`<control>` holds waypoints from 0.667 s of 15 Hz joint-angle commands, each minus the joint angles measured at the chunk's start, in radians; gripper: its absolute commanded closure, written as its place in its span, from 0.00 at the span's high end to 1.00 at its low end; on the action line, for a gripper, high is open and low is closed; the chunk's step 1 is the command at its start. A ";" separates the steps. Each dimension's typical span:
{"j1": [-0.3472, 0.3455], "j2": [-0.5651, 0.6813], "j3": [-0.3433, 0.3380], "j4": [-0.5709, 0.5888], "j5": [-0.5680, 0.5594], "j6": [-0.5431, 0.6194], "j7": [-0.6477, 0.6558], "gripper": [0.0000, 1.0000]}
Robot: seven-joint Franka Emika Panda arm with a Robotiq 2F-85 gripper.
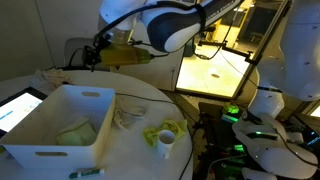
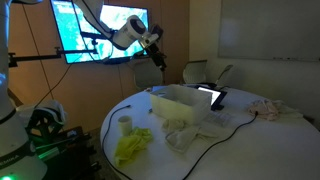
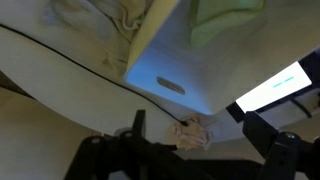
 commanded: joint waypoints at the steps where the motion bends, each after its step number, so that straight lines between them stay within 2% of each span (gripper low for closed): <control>1: -0.013 -0.162 0.019 -0.219 0.134 -0.010 -0.188 1.00; 6: 0.001 -0.218 0.033 -0.385 0.154 -0.048 -0.310 1.00; 8: 0.007 -0.213 0.046 -0.432 0.141 -0.040 -0.333 1.00; 10: 0.021 -0.200 0.057 -0.469 0.090 -0.021 -0.298 1.00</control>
